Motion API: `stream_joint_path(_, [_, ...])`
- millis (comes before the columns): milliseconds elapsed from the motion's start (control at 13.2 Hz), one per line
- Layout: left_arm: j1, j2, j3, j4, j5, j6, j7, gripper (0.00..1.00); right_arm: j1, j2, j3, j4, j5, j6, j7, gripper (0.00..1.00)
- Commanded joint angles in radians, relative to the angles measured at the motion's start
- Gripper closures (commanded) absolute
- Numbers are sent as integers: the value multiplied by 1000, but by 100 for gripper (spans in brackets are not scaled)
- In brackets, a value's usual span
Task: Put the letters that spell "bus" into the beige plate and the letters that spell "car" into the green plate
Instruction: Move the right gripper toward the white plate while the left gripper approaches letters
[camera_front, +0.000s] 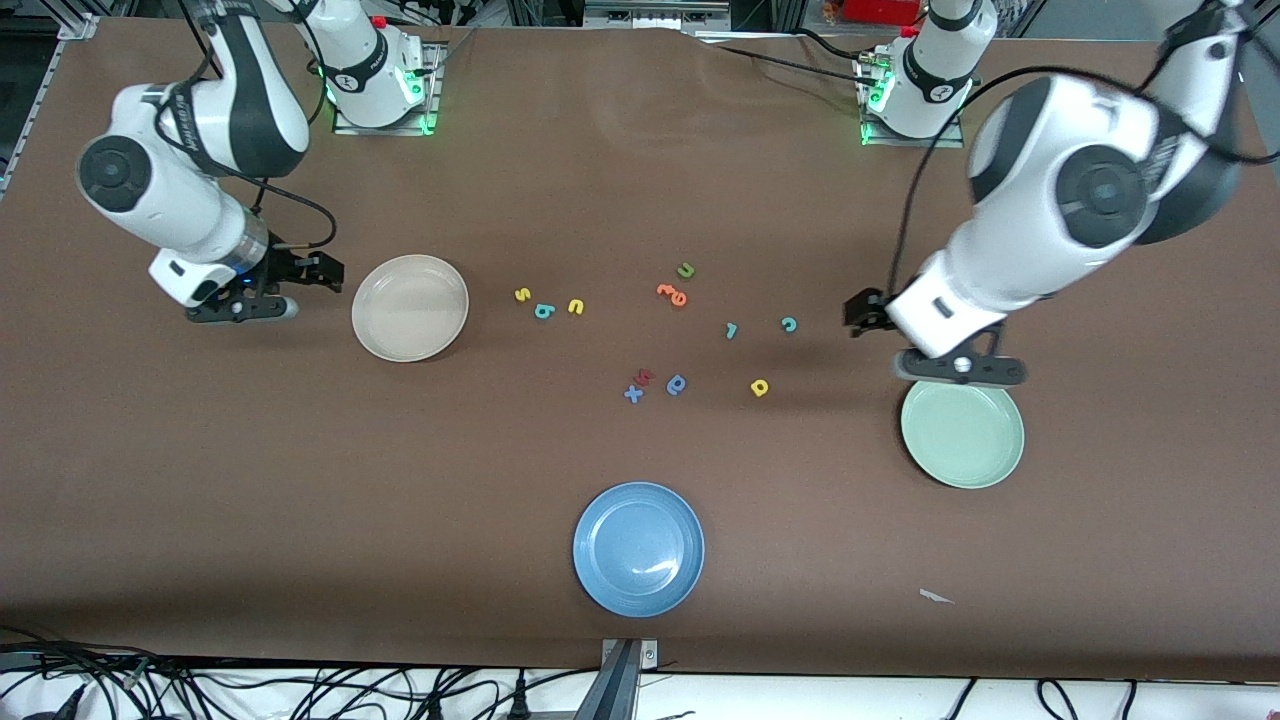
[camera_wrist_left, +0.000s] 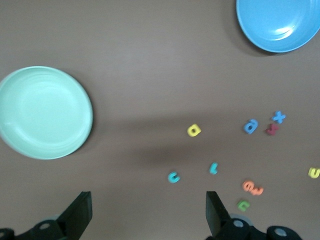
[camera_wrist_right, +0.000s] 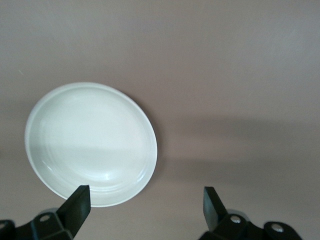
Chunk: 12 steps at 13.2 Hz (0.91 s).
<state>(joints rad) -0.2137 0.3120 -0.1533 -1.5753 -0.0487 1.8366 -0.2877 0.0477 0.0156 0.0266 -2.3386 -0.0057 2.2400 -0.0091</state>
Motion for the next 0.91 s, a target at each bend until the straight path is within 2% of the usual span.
stream_joint_path(0, [-58, 47, 6, -44, -13, 131, -65, 0, -6, 36, 4, -71, 12, 103, 6, 0])
stream_joint_path(227, [-92, 67, 4, -162, -13, 343, -99, 0, -6, 136, 3, -80, 7, 209, 0, 0])
stream_joint_path(453, [-141, 159, 8, -189, 1, 495, -186, 0, -5, 233, 3, -79, 7, 320, 1, 0])
stream_joint_path(529, [-145, 188, 6, -189, 22, 506, -191, 0, -5, 244, 3, -79, 7, 326, 1, 2])
stream_joint_path(680, [-154, 237, 6, -189, 68, 506, -212, 0, -6, 245, 3, -79, 6, 326, -6, 15])
stream_joint_path(831, [-156, 271, 6, -184, 107, 503, -217, 0, -6, 245, 3, -79, 6, 325, -9, 15])
